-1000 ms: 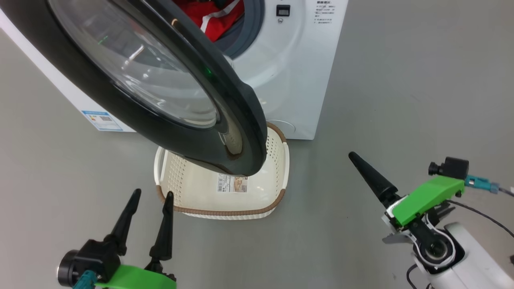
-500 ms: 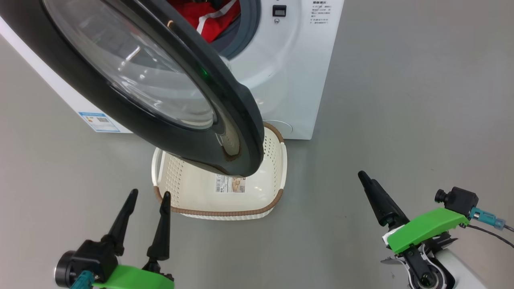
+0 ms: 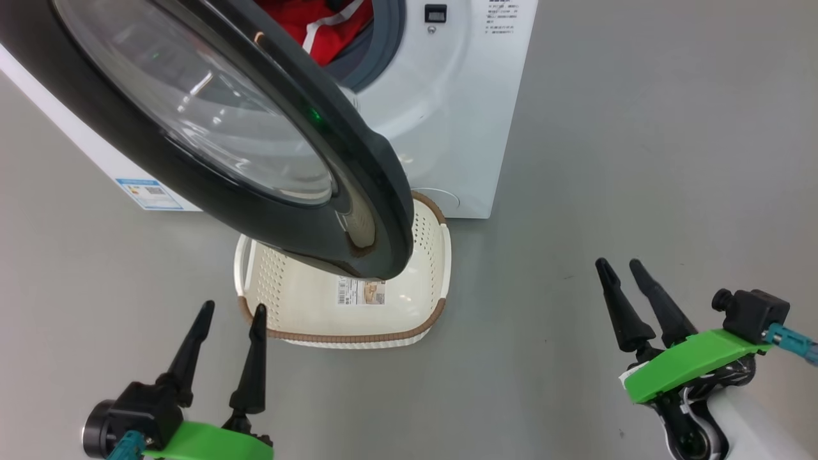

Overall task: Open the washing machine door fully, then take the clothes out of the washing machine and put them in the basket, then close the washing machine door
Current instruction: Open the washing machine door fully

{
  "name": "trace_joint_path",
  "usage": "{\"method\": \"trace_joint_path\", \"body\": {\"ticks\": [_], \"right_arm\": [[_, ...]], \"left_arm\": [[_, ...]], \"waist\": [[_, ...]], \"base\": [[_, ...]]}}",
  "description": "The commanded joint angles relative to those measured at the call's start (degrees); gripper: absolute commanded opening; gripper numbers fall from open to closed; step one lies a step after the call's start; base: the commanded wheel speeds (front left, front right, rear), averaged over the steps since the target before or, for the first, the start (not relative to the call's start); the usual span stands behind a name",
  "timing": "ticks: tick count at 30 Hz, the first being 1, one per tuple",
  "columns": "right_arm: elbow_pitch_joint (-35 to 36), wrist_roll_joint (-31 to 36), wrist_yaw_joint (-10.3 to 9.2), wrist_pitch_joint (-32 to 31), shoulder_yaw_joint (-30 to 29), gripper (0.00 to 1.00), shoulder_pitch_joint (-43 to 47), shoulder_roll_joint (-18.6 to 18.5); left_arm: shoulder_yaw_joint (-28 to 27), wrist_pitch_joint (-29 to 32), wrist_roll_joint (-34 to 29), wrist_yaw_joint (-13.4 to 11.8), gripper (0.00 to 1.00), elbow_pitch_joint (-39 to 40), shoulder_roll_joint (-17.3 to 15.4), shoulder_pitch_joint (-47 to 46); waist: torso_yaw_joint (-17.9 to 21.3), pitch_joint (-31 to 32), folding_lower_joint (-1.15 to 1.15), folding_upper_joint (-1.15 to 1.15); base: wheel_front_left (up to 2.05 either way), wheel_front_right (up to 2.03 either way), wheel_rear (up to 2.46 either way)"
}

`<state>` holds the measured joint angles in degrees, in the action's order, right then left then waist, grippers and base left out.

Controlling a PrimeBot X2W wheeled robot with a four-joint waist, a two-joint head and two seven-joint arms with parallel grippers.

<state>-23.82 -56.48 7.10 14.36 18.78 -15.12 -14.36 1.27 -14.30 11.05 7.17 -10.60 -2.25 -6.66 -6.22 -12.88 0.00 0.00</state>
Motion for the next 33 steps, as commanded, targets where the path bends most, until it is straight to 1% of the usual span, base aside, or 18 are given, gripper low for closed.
{"method": "trace_joint_path", "body": {"ticks": [1, 2, 6, 7, 8, 10, 13, 16, 19, 22, 33], "right_arm": [[2.21, 6.10, 0.39, 0.61, -1.24, 1.00, 1.91, 1.03], [2.21, 6.10, 0.39, 0.61, -1.24, 1.00, 1.91, 1.03], [4.44, 16.78, 0.39, 0.62, -6.21, 1.00, 3.36, 3.85], [5.19, 19.63, 0.39, 0.62, -7.48, 1.00, 3.65, 4.35], [6.65, 25.05, 0.39, 0.62, -9.80, 1.00, 4.31, 5.48], [8.05, 31.28, 0.39, 0.62, -11.74, 1.00, 4.92, 6.21], [10.67, 38.09, 0.39, 0.63, -14.73, 1.00, 5.81, 7.70], [13.59, 42.57, 0.39, 0.63, -17.38, 1.00, 6.75, 9.19], [14.99, 44.54, 0.39, 0.63, -18.68, 1.00, 7.62, 10.19], [14.64, 45.16, 0.39, 0.63, -19.13, 1.00, 8.23, 10.67], [13.63, 45.54, 0.39, 0.63, -19.29, 1.00, 8.82, 11.28]], "left_arm": [[-2.12, -0.70, -0.37, 0.32, 1.00, 1.26, -0.96, -0.06], [-2.12, -0.70, -0.37, 0.32, 1.00, 1.26, -0.96, -0.06], [-2.18, -0.70, -0.36, 0.32, 1.00, 1.24, -0.96, -0.37], [-2.21, -0.70, -0.37, 0.32, 1.00, 1.25, -0.96, -0.42], [-2.21, -0.70, -0.41, 0.32, 1.00, 1.25, -0.95, -0.48], [-2.22, -0.70, -0.46, 0.32, 1.00, 1.26, -0.95, -0.53], [-2.22, -0.70, -0.52, 0.32, 1.00, 1.28, -0.93, -0.58], [-2.19, -0.70, -0.53, 0.32, 1.00, 1.30, -0.90, -0.66], [-2.19, -0.70, -0.52, 0.32, 1.00, 1.31, -0.87, -0.83], [-2.18, -0.70, -0.47, 0.32, 1.00, 1.23, -0.84, -0.92], [-2.04, -0.70, -0.45, 0.32, 1.00, 1.19, -0.76, -0.69]], "waist": [[0.03, -0.21, 0.00, 0.00], [0.03, -0.21, 0.00, 0.00], [0.00, -0.39, 0.00, 0.00], [-0.02, -0.42, 0.00, 0.00], [-0.09, -0.45, 0.00, 0.00], [-0.17, -0.48, 0.00, 0.00], [-0.34, -0.54, 0.00, 0.00], [-0.57, -0.62, 0.00, 0.00], [-0.80, -0.79, 0.00, 0.00], [-0.96, -0.84, 0.00, 0.00], [-1.00, -0.73, 0.00, 0.00]], "base": [[0.00, 0.00, 0.00], [0.00, 0.00, 0.00], [0.00, 0.00, 0.00], [0.00, 0.00, 0.00], [0.00, 0.00, 0.00], [0.00, 0.00, 0.00], [0.00, 0.00, 0.00], [0.00, 0.00, 0.00], [0.00, 0.00, 0.00], [0.00, 0.00, 0.00], [0.00, 0.00, 0.00]]}}
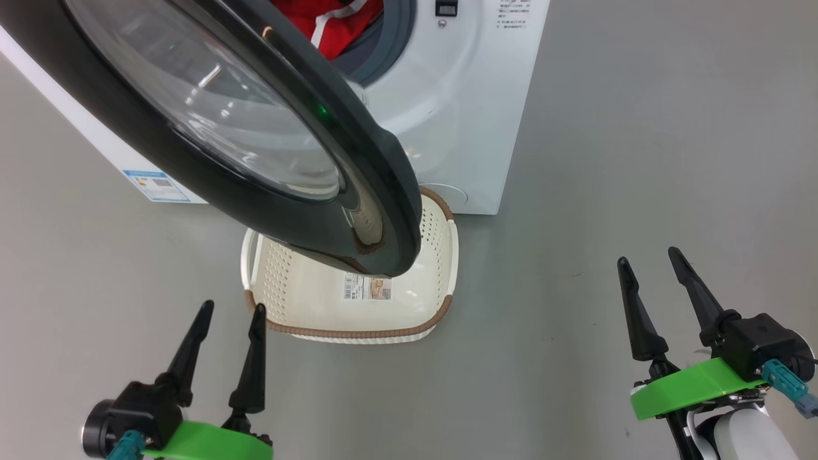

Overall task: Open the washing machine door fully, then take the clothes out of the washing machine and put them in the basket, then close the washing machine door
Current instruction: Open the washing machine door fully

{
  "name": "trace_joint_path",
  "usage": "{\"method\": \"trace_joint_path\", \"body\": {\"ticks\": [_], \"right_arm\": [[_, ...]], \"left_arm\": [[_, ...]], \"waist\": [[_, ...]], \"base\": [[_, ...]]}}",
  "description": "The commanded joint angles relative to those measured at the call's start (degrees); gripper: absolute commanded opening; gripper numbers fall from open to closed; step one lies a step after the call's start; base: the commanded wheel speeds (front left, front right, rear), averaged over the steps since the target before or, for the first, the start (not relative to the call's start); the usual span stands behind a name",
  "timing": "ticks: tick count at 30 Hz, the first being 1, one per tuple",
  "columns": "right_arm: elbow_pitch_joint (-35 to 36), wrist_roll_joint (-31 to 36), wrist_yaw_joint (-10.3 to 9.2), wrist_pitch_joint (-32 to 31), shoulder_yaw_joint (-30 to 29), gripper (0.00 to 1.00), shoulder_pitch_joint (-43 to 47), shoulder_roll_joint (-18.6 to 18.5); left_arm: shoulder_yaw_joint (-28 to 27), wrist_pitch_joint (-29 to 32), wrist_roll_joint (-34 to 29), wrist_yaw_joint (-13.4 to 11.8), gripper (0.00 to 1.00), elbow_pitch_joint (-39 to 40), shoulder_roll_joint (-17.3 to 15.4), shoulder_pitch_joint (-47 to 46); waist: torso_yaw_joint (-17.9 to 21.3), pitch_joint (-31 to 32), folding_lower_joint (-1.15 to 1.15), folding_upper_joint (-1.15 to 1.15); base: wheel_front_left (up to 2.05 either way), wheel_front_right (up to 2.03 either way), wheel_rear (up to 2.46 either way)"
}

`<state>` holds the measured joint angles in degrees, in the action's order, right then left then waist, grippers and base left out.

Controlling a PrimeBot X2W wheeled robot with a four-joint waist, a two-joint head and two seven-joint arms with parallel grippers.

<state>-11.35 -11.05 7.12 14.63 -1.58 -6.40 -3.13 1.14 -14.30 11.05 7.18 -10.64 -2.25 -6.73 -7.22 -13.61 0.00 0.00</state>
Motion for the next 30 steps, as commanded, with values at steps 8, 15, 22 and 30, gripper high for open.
{"method": "trace_joint_path", "body": {"ticks": [8, 15, 22, 30], "right_arm": [[2.48, -6.84, 0.36, 0.37, 3.73, 0.15, -2.19, 0.21], [2.46, -15.32, 0.36, 0.37, 10.66, 0.00, -8.45, 0.23], [0.75, -24.66, 0.36, 0.37, 17.62, 0.00, -18.09, -0.33], [-5.40, -39.33, 0.36, 0.37, 27.41, 0.00, -26.71, -4.71]], "left_arm": [[-1.47, -0.70, -0.38, 0.31, 1.00, 1.34, -0.73, -0.45], [-0.79, -0.70, 0.00, 0.31, 1.00, 1.10, -0.68, -0.10], [0.68, -0.70, 1.42, 0.31, 1.00, 1.29, -0.65, 0.02], [2.62, -0.70, 3.25, 0.31, 1.00, 1.12, -0.64, 0.09]], "waist": [[-0.32, 0.16, 0.00, 0.00], [-1.45, 0.59, 0.00, 0.00], [-4.01, 0.43, 0.00, 0.00], [-7.68, -0.18, 0.00, 0.00]], "base": [[0.00, 0.00, 0.00], [0.00, 0.00, 0.00], [0.00, 0.00, 0.00], [0.00, 0.00, 0.00]]}}
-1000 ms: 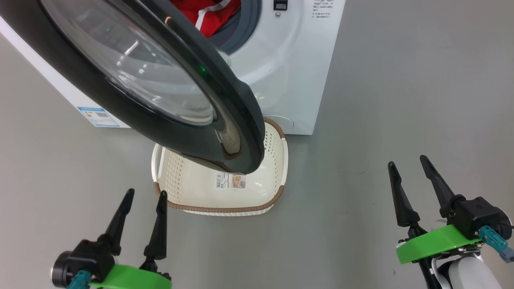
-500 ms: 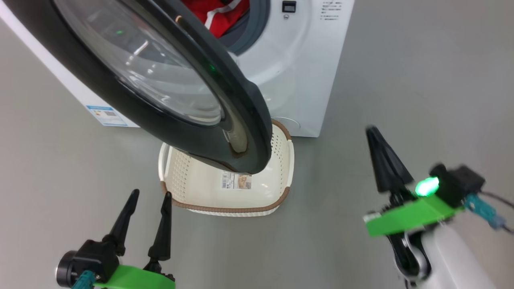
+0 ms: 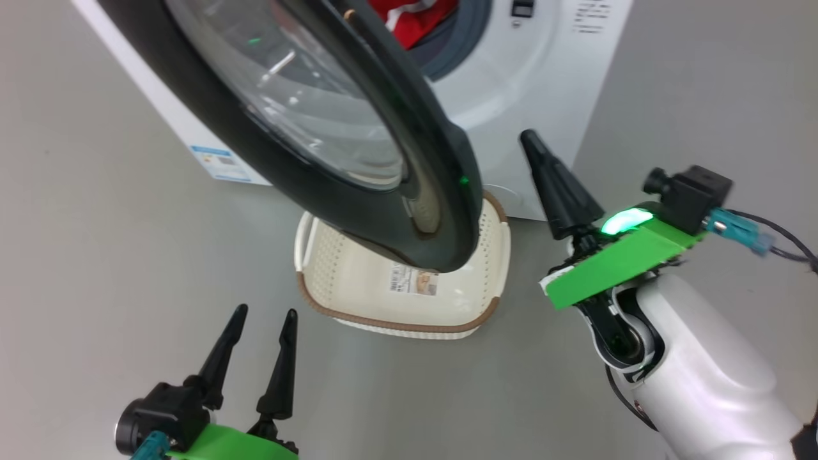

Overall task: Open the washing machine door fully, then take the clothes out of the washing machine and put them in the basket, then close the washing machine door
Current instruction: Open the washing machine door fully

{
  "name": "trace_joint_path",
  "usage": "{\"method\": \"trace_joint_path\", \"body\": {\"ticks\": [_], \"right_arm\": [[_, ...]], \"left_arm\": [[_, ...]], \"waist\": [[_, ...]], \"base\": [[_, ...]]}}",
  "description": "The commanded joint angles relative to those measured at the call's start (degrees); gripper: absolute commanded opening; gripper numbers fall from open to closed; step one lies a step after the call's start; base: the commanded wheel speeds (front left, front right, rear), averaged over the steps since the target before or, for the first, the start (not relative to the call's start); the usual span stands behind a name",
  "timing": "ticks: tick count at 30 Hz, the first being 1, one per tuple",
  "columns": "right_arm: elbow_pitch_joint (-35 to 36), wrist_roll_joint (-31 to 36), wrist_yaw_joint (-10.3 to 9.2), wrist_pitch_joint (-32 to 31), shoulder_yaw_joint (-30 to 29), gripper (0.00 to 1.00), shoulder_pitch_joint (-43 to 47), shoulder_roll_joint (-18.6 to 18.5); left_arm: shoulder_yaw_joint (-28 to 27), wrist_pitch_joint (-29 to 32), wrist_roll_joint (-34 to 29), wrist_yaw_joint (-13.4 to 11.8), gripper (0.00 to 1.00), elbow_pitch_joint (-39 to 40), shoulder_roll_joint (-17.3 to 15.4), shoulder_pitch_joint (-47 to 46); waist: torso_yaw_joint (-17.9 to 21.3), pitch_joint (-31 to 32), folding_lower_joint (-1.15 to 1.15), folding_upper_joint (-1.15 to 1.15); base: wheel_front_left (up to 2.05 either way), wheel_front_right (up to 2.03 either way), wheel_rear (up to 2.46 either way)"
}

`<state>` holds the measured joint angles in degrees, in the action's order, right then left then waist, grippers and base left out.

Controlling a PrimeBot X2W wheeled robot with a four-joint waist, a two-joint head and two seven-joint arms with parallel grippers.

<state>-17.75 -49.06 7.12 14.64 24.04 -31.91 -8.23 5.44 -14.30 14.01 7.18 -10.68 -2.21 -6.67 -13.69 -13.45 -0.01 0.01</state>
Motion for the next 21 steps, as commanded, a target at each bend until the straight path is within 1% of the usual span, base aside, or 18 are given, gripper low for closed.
{"method": "trace_joint_path", "body": {"ticks": [1, 3, 5, 9, 15, 21], "right_arm": [[0.33, -3.81, 0.36, 0.36, 3.67, 0.00, -2.19, -0.47], [-0.57, -10.56, 0.36, -0.27, 6.99, 0.00, -3.87, -1.94], [-1.33, -15.00, 0.36, -0.77, 9.72, 0.00, -5.63, -4.15], [-2.15, -22.23, 0.36, -1.70, 13.67, 0.00, -8.38, -7.07], [-2.21, -30.02, 0.36, -5.45, 19.05, 0.00, -10.39, -9.62], [-0.54, -34.22, 0.36, -7.88, 23.69, 0.00, -9.73, -11.08]], "left_arm": [[-1.51, -0.70, 0.46, 0.31, 1.00, 1.13, -0.67, -0.02], [-1.06, -0.70, 0.76, 0.31, 1.00, 1.04, -0.67, -0.13], [-0.69, -0.70, 1.09, 0.31, 1.00, 0.95, -0.67, -0.27], [-0.43, -0.70, 1.63, 0.31, 1.00, 0.82, -0.67, -0.62], [-0.17, -0.70, 1.98, 0.31, 1.00, 0.64, -0.67, -0.92], [-0.04, -0.70, 1.95, 0.31, 1.00, 0.32, -0.67, -0.52]], "waist": [[-1.57, -0.48, 0.00, -0.01], [-2.30, -0.76, 0.00, -0.01], [-2.94, -1.07, 0.00, -0.01], [-3.72, -1.68, 0.00, -0.01], [-4.24, -1.85, 0.00, -0.01], [-4.71, -0.58, 0.00, -0.01]], "base": [[0.00, 0.00, 0.00], [0.00, 0.00, 0.00], [0.00, 0.00, 0.00], [0.00, 0.00, 0.00], [0.00, 0.00, 0.00], [0.00, 0.00, 0.00]]}}
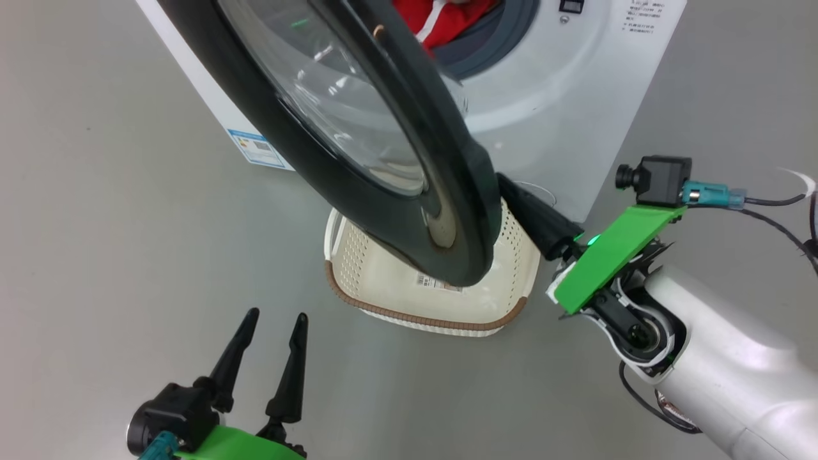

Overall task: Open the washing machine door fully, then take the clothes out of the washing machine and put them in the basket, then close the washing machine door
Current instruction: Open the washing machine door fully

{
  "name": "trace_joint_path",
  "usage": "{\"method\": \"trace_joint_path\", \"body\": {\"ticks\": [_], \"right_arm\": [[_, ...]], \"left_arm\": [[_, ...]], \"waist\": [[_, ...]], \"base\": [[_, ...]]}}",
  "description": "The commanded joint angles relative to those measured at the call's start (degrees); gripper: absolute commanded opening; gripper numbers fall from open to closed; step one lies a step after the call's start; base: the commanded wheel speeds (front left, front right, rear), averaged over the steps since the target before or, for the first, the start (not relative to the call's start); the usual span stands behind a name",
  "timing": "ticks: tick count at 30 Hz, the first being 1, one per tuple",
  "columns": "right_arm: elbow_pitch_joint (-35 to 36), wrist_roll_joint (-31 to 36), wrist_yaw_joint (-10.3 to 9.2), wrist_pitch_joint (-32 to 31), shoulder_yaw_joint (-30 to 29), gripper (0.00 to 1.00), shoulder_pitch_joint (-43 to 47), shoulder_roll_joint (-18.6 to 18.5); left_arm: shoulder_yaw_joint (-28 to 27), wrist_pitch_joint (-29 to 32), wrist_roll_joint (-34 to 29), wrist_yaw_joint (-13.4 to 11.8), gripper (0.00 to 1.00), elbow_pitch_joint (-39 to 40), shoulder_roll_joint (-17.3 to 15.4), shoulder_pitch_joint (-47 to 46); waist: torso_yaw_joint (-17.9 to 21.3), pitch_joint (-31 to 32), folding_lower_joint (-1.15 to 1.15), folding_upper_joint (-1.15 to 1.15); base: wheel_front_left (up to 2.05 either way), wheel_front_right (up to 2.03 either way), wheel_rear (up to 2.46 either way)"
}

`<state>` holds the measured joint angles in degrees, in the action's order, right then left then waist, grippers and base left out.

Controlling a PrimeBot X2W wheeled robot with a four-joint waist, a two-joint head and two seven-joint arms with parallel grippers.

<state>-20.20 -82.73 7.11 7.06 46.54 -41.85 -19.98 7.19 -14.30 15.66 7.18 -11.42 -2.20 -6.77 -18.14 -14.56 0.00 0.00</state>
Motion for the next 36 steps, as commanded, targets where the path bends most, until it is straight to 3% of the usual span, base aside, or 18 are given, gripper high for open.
{"method": "trace_joint_path", "body": {"ticks": [1, 17, 23, 36], "right_arm": [[2.21, -0.99, 0.37, -0.38, 1.80, 0.00, 0.47, 0.47], [5.77, -5.05, 0.37, -1.10, 8.83, 0.00, 4.26, 0.39], [5.89, -5.98, 0.37, -1.25, 10.70, 0.00, 4.69, 1.76], [3.09, -6.43, 0.37, -2.79, 13.36, 0.00, 1.25, 7.33]], "left_arm": [[-1.75, -0.70, 0.28, 0.31, 1.00, 1.06, -0.68, -0.28], [-1.27, -0.70, -0.20, -0.51, 1.00, 0.91, -0.68, 3.59], [-0.85, -0.70, -0.61, -1.30, 1.00, 0.86, -0.68, 5.37], [-2.87, -0.70, 0.24, -3.39, 1.00, 3.52, -0.68, 7.67]], "waist": [[-0.42, 0.85, 0.00, 0.00], [-5.51, 6.61, 0.00, 0.00], [-9.51, 8.77, 0.00, 0.00], [-11.21, 8.25, 0.00, 0.00]], "base": [[0.00, 0.00, 0.00], [0.00, 0.00, 0.00], [0.00, 0.00, 0.00], [0.00, 0.00, 0.00]]}}
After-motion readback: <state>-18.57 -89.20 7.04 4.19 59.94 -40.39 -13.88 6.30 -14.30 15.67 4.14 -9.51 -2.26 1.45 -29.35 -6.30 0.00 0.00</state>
